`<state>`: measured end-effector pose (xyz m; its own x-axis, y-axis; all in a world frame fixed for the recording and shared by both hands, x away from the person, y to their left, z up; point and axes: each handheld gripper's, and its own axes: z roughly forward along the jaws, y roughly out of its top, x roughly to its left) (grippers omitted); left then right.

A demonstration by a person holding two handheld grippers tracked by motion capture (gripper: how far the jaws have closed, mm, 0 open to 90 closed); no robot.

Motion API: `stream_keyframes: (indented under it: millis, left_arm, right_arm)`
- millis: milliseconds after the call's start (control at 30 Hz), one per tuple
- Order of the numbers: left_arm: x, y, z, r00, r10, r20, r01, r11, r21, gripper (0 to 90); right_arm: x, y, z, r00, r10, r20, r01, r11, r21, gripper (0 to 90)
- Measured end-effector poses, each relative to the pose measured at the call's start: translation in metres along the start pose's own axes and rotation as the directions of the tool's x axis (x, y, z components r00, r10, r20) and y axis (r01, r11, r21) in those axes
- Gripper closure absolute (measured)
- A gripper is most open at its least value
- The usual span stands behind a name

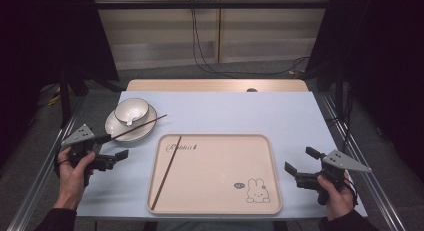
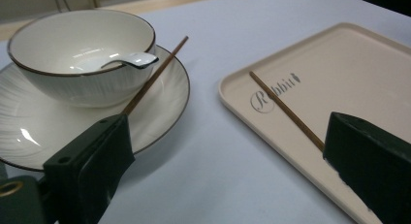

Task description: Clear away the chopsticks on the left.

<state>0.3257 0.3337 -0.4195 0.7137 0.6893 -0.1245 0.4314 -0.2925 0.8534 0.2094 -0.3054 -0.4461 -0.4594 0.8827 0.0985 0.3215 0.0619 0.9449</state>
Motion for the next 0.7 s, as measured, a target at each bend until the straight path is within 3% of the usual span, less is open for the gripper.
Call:
stream_keyframes:
  millis: [33,100,133,233,333,500,700]
  left_arm:
    - [0.003,0.001,-0.001,0.9999,0.004,-0.017,-0.004,1.0000,0.002,3.9]
    - [0.010,0.003,-0.001,0.9999,-0.013,0.004,0.013,0.9999,0.001,4.1]
    - [0.013,0.004,-0.001,0.9998,-0.017,-0.007,0.017,0.9999,0.001,4.4]
    - [0.020,0.006,0.002,0.9999,0.013,0.001,-0.013,0.9999,0.006,5.7]
    - [0.029,0.007,0.006,0.9990,0.018,0.040,-0.019,0.9991,0.039,6.4]
    - [0.045,0.008,0.017,0.9983,0.044,0.038,-0.048,0.9923,0.115,8.1]
    - [0.067,0.007,0.030,0.9976,0.065,-0.022,-0.061,0.9858,0.157,9.5]
  right_arm:
    - [0.000,0.000,0.000,1.0000,0.000,-0.003,0.000,1.000,0.003,3.3]
    - [0.000,0.000,0.000,1.0000,0.000,-0.003,0.000,1.000,0.003,3.4]
    - [0.000,0.000,0.000,1.0000,0.000,0.002,0.000,1.000,0.002,3.4]
    - [0.000,0.000,0.000,1.0000,0.001,0.001,-0.001,1.000,0.002,3.4]
    - [0.000,0.000,0.000,1.0000,0.003,0.002,-0.003,1.000,0.002,3.4]
    - [0.000,0.000,0.000,1.0000,0.003,-0.001,-0.003,1.000,0.001,3.4]
    - [0.000,0.000,0.000,1.0000,0.005,-0.001,-0.005,1.000,0.004,3.4]
